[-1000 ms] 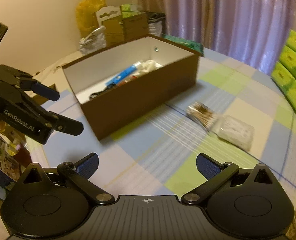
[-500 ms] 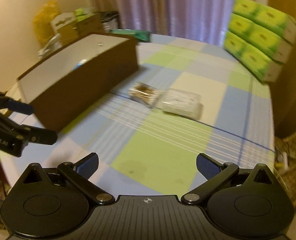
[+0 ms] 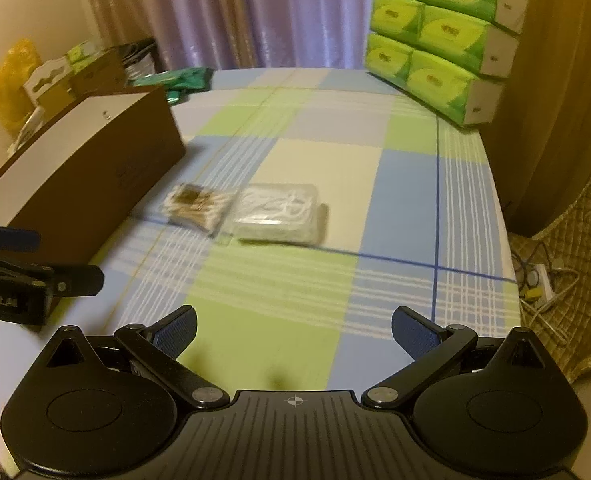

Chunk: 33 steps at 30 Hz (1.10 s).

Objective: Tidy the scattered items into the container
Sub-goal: 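Lift both open tools away from the box toward the swab bag and floss case, then grasp the cotton swab bag with the left tool while the right tool grasps the floss case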

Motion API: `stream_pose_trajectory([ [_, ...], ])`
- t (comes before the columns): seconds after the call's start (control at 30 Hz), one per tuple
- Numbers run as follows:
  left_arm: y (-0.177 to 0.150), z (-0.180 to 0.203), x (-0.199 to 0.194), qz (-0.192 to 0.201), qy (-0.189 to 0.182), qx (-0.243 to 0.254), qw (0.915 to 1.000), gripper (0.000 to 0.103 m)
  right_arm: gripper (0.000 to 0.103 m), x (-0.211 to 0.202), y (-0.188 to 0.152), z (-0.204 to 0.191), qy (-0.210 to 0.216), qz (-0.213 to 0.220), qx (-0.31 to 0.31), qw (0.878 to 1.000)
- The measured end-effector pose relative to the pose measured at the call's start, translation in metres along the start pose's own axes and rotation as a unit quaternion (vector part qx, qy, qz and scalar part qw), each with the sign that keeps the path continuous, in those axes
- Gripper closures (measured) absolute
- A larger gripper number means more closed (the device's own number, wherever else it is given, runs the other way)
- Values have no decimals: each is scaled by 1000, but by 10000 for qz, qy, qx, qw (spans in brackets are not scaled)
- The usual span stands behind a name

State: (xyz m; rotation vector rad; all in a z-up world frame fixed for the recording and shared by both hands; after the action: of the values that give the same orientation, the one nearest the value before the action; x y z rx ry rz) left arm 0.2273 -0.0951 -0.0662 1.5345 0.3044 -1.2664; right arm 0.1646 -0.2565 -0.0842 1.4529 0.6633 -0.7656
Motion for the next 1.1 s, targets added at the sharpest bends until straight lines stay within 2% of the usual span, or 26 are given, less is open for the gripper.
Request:
stream_pose_trajectory([
  [0.2,22,-4,32,11,13,100,9999,4,2,26,15,5,-76,-69,316,9994],
  [0.37,32,-10,57,-140,42,88,9999,6,2,48,27,8,-59,-120,463,9988],
  [0.77,42,-29,95,-501,339,99,9981,8,2,92,49,-11,212,-132,345,9991],
  [0.97,39,-32,110,-658,345,123,9972,11,2,109,60,-14,455,-247,248,9984],
  [1.1,35,-29,120,-776,276,122,9965,11,2,120,65,-23,512,-336,-72,9981],
])
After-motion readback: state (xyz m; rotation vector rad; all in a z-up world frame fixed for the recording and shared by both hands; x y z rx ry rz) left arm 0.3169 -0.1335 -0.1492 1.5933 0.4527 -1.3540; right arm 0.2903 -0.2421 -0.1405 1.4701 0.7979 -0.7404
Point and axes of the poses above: each gripper's, at about its wrist camera, not at the fingertips, and x roughly the way its jaws point, z to its right, y to its top, the point moved 4 cm from there along x, roughly the way its jaws point, and after that the axes turned 11 degrees about -y, right-handed, at the moved point
